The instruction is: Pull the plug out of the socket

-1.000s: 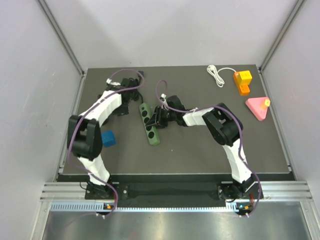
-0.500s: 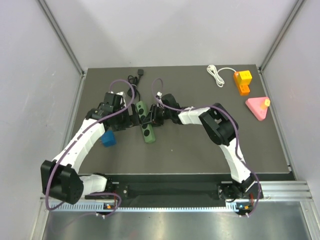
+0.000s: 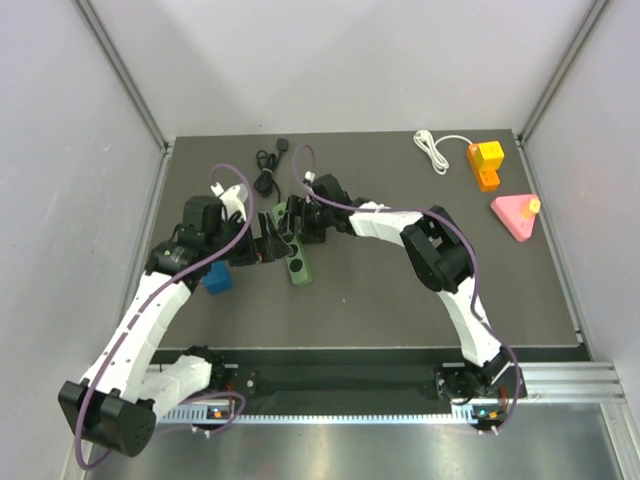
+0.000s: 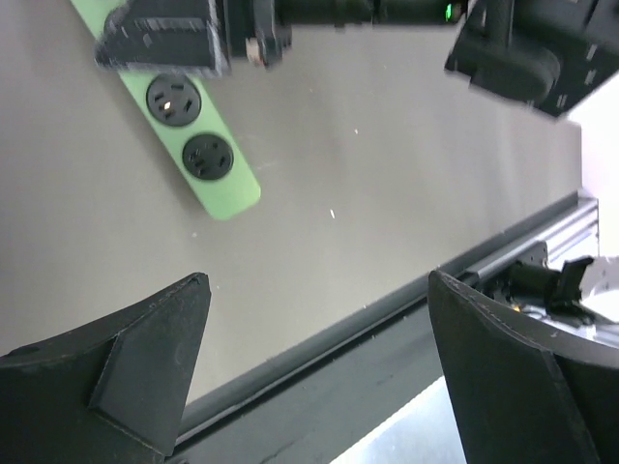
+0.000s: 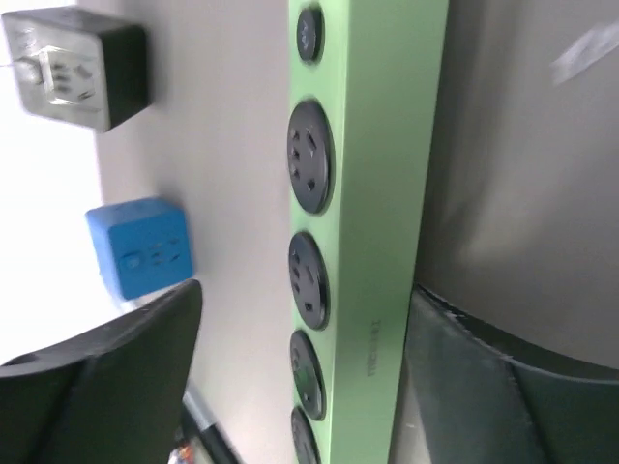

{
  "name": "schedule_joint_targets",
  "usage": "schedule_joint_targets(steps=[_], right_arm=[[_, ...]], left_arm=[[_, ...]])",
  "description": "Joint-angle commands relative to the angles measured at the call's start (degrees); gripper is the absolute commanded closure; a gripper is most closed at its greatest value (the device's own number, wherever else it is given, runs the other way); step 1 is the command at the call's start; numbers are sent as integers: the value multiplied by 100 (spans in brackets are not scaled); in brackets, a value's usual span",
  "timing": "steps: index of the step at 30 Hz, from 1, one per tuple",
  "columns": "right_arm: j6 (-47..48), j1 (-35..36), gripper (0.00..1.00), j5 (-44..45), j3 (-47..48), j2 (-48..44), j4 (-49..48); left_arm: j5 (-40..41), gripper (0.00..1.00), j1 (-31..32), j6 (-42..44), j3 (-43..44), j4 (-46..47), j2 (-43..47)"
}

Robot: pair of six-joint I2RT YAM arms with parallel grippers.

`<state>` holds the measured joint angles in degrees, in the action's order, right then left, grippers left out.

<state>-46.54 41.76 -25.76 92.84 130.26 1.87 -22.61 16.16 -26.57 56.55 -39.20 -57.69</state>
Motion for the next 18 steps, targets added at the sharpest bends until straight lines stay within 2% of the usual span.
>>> schedule_joint_targets(steps=[1,2,3,7,11,15,18], right_arm=[[655,34,18,763,498,-26,1174],[716,34,4,887,568,-88,1271],[804,34,1,993,569,-158,1394],[1112,-45,0,1537,569,-640,1895],[1525,-194,0,2214,341,-1194,2589],[1876,-649,0,2541,-247,-1888,2994],[2043,-1142,0,2690,-766,-2416,3004]], left_arm=[[-200,2,1,160,-109,-149,346],[-156,2,1,178,-127,-262,468],[-130,2,1,187,-145,-298,522],[-129,2,1,82,-197,-290,654],[-602,4,1,-304,-469,113,619],[-1016,4,27,-1102,-987,1287,601],[-948,4,176,-1621,-1357,1888,566]])
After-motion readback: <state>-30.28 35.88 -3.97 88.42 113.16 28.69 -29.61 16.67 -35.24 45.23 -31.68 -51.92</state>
